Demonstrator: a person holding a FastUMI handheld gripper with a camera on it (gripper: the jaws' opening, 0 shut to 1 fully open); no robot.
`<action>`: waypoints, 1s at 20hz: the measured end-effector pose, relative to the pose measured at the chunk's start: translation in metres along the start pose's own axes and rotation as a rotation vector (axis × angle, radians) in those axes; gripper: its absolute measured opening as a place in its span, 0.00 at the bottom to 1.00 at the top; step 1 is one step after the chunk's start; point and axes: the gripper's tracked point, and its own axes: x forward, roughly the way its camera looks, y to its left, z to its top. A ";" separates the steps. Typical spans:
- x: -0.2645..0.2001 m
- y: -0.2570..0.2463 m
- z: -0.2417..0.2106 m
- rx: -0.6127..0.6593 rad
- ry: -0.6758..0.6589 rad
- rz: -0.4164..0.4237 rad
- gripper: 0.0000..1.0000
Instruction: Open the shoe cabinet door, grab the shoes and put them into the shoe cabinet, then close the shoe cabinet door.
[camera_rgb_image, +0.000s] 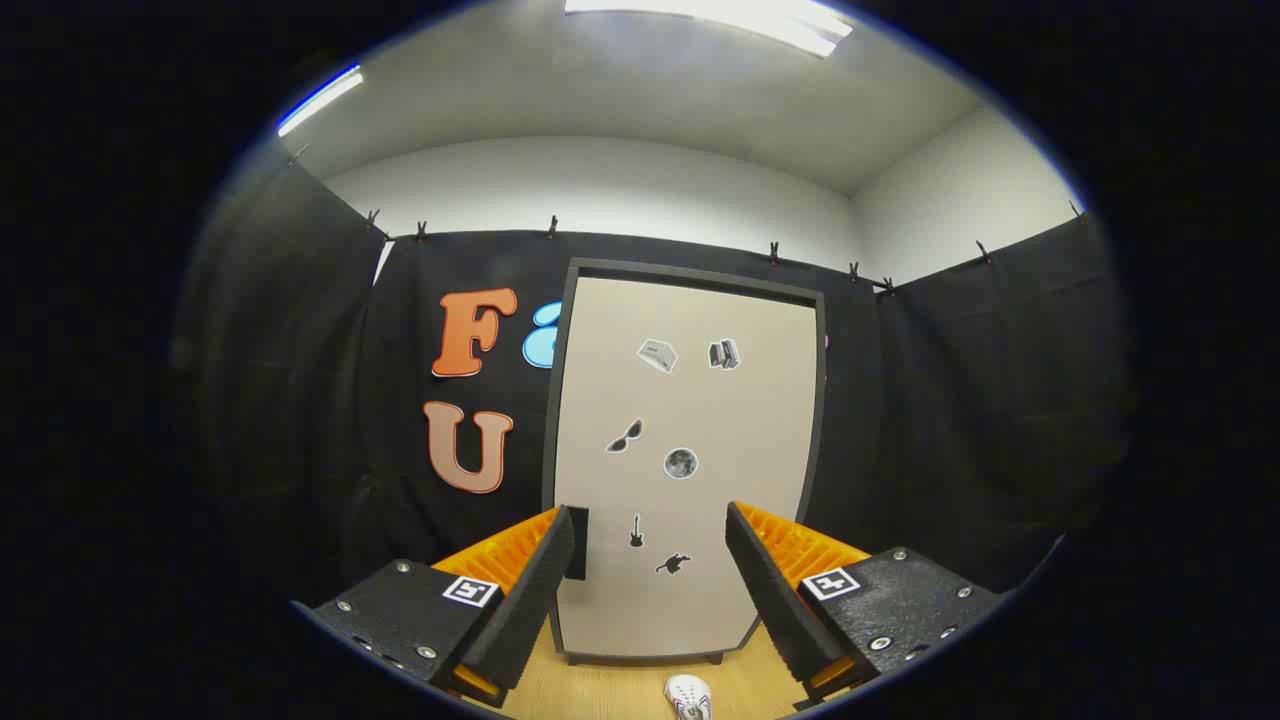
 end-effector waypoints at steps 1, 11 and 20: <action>-0.002 0.001 0.001 0.000 -0.001 0.000 0.95; -0.013 0.006 0.003 -0.010 -0.002 -0.002 0.95; -0.014 0.013 0.000 -0.008 -0.001 -0.008 0.95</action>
